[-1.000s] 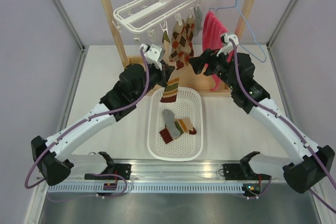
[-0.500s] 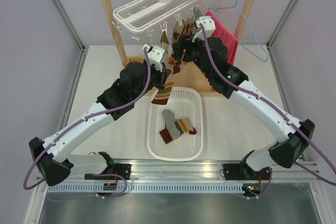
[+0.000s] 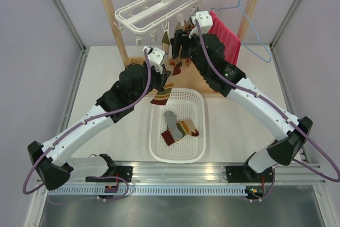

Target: Remove the socks clipped to the hanger

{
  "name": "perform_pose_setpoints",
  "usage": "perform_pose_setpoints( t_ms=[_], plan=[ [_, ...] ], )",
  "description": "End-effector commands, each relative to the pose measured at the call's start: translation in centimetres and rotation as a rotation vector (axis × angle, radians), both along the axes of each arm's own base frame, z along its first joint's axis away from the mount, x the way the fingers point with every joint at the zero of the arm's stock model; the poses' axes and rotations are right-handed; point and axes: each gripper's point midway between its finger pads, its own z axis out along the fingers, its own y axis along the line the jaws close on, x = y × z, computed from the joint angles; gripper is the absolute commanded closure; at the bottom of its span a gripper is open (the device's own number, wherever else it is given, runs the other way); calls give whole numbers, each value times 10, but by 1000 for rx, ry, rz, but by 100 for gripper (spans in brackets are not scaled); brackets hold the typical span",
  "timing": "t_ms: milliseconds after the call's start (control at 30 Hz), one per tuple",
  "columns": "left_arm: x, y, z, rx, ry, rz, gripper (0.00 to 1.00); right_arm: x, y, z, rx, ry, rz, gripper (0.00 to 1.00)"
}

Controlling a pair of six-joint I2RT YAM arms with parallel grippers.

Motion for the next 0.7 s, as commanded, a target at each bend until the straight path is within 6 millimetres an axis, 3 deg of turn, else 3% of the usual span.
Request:
perform_pose_setpoints(
  t_ms=[0, 433, 667],
  plan=[
    [0, 6, 7, 1, -25, -4, 98, -7, -9, 33, 24, -66, -13, 27],
    [3, 10, 7, -20, -10, -3, 98, -19, 0, 59, 68, -106, 37, 27],
    [4, 12, 9, -25, -15, 0, 98, -10, 20, 54, 57, -87, 82, 26]
  ],
)
